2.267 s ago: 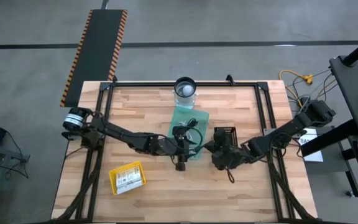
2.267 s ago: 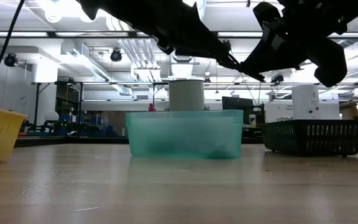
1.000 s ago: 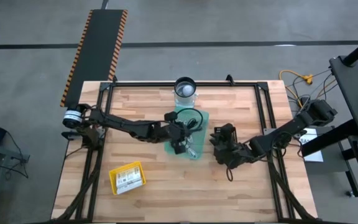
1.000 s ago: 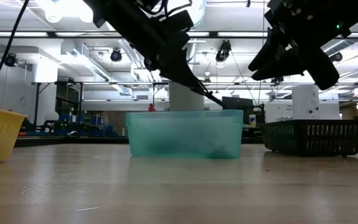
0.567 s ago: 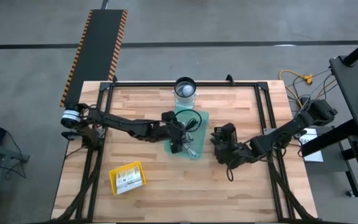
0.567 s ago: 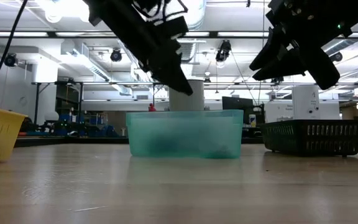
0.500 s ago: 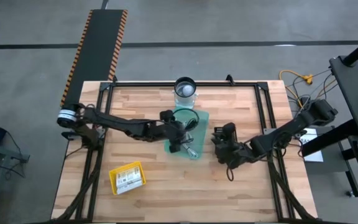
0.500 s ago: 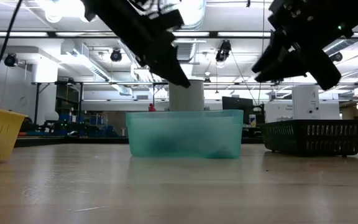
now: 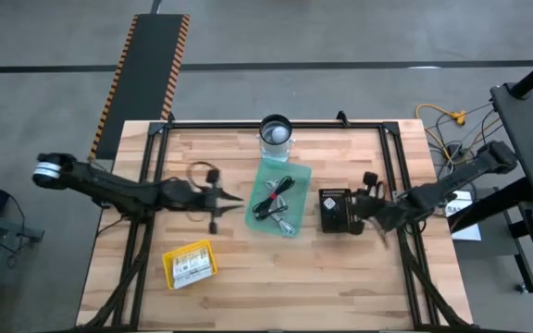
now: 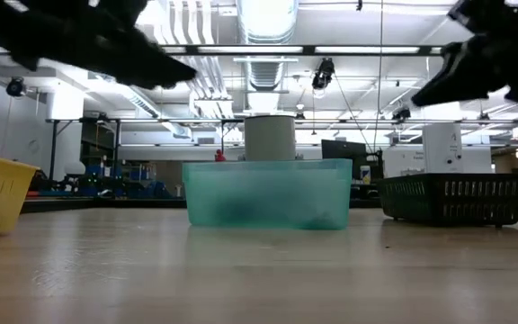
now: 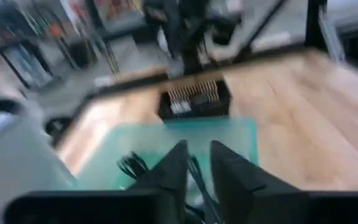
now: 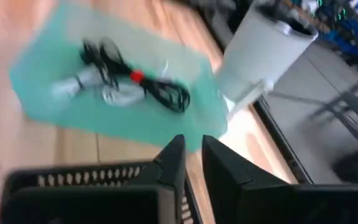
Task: Pick and place items into bin
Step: Return to Home Position
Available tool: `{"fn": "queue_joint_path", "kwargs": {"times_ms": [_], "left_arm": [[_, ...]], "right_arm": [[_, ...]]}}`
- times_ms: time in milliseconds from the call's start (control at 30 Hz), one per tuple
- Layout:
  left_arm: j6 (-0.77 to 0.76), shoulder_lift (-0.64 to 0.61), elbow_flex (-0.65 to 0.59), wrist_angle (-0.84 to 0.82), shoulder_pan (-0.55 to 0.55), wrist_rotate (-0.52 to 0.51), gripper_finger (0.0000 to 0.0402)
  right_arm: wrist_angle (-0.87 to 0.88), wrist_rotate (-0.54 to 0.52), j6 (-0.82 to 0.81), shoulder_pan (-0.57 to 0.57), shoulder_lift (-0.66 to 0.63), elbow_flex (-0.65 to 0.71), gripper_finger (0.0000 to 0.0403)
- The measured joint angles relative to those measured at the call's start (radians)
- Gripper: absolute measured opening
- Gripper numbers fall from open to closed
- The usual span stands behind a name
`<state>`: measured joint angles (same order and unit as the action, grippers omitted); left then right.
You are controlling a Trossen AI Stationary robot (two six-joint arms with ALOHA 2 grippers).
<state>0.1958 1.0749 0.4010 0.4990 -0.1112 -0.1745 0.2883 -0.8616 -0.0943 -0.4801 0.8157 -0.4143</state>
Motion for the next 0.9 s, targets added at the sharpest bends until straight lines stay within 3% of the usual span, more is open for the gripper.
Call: {"fn": "queue_joint_path", "kwargs": {"times_ms": [100,267,333,433,567,633,900], "left_arm": [[-0.004,-0.128,-0.106,0.081,0.02,-0.003,0.0012],[-0.003,-0.314,-0.219,0.076,0.026,-0.018,0.0007],[-0.001,-0.388,-0.223,0.015,0.026,-0.043,0.0002],[-0.043,-0.513,-0.187,-0.25,0.026,-0.135,0.0001],[-0.091,-0.62,-0.18,-0.356,0.026,-0.113,0.0],[-0.082,-0.654,-0.206,-0.345,0.026,-0.07,0.0],[-0.085,-0.756,-0.278,-0.35,0.026,-0.065,0.0]], "right_arm": [[-0.092,0.026,0.079,0.0,-0.168,0.058,0.0019],[-0.294,0.032,0.267,0.0,-0.422,0.171,0.0009],[-0.285,0.016,0.292,0.0,-0.514,0.196,0.0009],[-0.22,-0.046,0.248,0.0,-0.645,0.187,0.0009],[-0.014,0.048,0.141,0.001,-0.78,0.142,0.0008],[-0.029,0.12,0.161,0.0,-0.816,0.15,0.0008],[-0.086,0.184,0.137,0.004,-0.746,0.166,0.0008]]}}
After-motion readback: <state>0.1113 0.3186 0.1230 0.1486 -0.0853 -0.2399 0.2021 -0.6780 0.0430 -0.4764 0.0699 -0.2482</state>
